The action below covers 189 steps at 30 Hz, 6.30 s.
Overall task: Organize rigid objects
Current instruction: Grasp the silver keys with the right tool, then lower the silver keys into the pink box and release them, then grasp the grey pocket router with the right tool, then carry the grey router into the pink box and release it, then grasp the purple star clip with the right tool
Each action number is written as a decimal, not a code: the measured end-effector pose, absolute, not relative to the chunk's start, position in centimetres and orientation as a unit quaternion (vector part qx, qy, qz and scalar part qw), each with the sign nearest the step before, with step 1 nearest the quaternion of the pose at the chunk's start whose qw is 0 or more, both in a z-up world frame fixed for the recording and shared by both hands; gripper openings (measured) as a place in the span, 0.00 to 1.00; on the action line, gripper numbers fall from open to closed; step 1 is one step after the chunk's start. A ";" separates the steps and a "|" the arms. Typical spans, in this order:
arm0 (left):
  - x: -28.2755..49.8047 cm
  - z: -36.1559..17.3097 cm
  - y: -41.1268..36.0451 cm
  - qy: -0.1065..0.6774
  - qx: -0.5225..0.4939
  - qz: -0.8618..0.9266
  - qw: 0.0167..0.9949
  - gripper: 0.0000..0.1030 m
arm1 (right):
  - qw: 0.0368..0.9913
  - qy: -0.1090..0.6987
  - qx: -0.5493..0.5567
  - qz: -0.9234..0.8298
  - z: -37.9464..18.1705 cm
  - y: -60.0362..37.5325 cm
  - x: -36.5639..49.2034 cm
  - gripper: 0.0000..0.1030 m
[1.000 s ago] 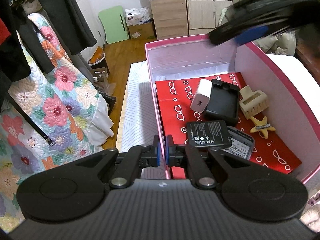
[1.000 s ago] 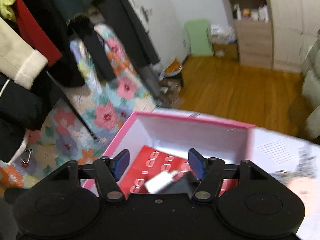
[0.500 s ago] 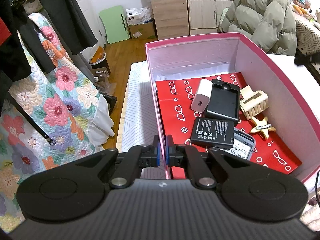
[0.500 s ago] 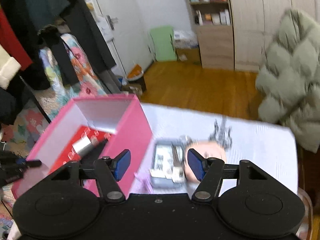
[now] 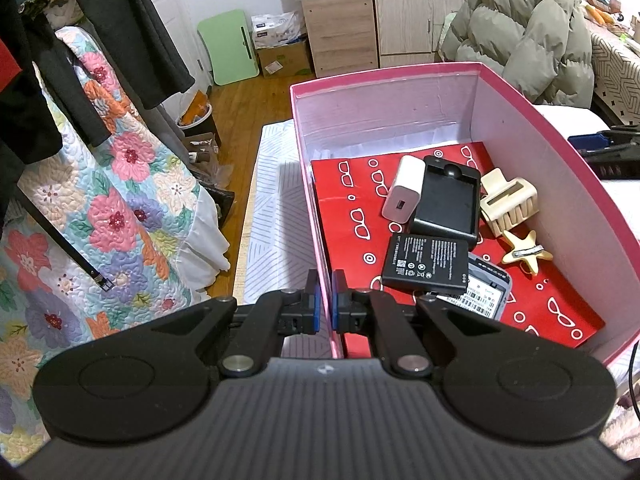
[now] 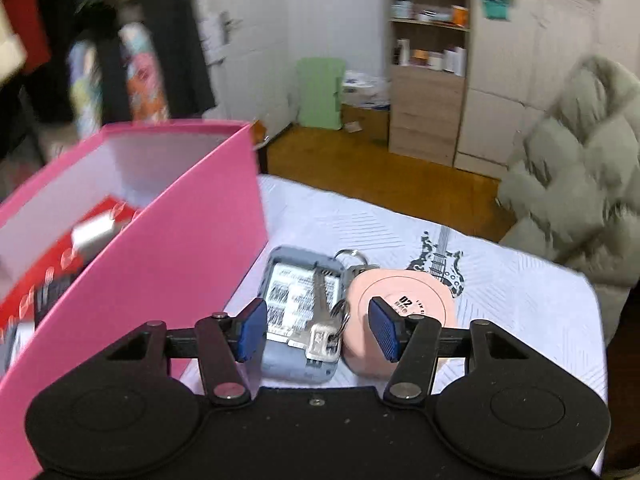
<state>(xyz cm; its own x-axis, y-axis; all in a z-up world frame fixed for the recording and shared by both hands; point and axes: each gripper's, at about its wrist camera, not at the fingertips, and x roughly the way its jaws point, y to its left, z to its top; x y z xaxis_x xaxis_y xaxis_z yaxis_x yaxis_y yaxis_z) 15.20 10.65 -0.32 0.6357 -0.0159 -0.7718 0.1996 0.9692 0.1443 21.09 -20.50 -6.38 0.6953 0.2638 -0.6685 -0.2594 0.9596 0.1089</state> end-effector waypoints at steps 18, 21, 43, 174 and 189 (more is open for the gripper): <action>15.2 -0.3 10.8 0.424 0.105 -0.064 0.898 0.04 | 0.895 0.384 0.105 0.203 -6.1 -22.5 20.0 0.04; 15.2 -0.3 10.8 0.423 0.104 -0.064 0.898 0.04 | 0.890 0.384 0.141 0.203 -5.7 -23.5 19.5 0.04; 15.1 -0.1 10.5 0.421 0.113 -0.065 0.898 0.04 | 0.871 0.358 0.060 0.332 7.5 -13.6 19.9 0.04; 15.0 -0.4 10.9 0.415 0.102 -0.061 0.902 0.04 | 0.914 0.352 0.056 0.194 0.8 -20.4 13.8 0.76; 16.5 0.1 11.0 0.435 0.104 -0.066 0.892 0.05 | 0.878 0.439 0.050 0.181 -8.1 -19.8 20.8 0.65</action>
